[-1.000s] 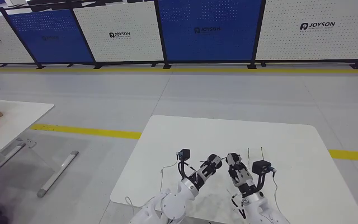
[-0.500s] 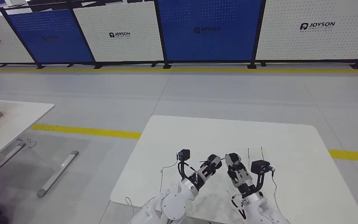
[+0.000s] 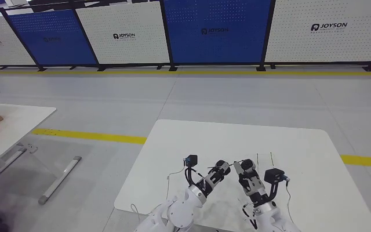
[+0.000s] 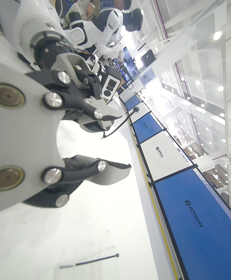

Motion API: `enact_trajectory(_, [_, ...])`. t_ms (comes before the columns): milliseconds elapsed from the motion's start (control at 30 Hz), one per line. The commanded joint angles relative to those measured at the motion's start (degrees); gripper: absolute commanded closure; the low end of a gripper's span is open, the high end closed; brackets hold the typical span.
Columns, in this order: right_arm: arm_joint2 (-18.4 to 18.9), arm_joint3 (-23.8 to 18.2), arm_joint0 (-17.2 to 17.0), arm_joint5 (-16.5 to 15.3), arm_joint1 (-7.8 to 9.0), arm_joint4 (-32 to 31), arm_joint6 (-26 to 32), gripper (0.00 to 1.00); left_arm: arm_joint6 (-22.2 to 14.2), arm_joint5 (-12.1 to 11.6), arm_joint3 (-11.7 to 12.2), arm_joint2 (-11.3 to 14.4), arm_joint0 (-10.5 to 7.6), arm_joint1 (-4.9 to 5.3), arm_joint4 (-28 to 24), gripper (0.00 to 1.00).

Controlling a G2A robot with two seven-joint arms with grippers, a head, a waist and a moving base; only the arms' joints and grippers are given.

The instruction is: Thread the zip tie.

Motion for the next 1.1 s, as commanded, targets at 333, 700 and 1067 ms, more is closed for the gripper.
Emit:
enact_trajectory(333, [0.27,0.08,-0.01,-0.17,0.01,-0.17,-0.40,1.00,0.08,-0.60,-0.14,-0.23,0.42,-0.04,0.38,1.00])
enact_trajectory(700, [-0.23,0.43,0.47,-0.62,0.01,-1.23,0.53,1.00,-0.48,-1.26,-0.47,-0.18,0.64,-0.04,1.08,1.00])
enact_trajectory(1067, [0.60,-0.12,-0.13,-3.09,0.17,0.86,0.36,1.00,-0.29,-0.62,-0.64,0.14,0.75,-0.12,2.34,1.00])
